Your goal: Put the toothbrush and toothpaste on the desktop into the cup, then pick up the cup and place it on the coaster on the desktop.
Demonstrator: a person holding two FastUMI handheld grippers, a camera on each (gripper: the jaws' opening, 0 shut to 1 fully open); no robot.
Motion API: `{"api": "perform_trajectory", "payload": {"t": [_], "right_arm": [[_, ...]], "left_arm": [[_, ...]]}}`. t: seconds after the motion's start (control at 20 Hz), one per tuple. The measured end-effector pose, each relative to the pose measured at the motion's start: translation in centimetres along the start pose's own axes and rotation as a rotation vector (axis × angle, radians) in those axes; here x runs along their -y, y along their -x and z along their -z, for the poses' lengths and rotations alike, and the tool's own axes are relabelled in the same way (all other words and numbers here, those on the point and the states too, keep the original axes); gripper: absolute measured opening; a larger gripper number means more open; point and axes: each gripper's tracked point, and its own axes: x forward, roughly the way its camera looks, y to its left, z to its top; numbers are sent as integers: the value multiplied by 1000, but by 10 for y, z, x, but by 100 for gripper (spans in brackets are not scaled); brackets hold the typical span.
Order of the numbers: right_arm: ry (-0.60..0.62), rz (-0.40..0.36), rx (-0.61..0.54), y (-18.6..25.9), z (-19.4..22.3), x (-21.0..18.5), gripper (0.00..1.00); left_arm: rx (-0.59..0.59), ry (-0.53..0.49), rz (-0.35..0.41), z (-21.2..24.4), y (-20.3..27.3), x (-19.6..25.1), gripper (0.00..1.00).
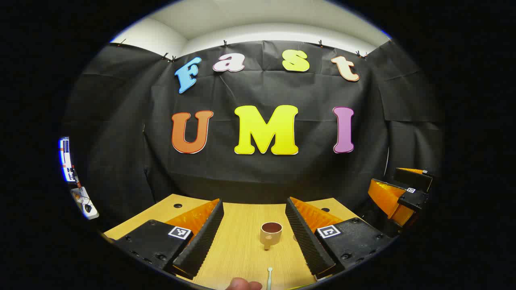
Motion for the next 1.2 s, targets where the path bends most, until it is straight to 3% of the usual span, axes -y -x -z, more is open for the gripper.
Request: {"api": "perform_trajectory", "payload": {"t": [0.55, 1.2], "right_arm": [[-22, 15, -20, 1, 3, 12, 95], [-31, 36, -63, 9, 20, 29, 95]], "left_arm": [[-18, 6, -25, 2, 0, -5, 97], [-43, -35, 1, 12, 9, 7, 97]]}}
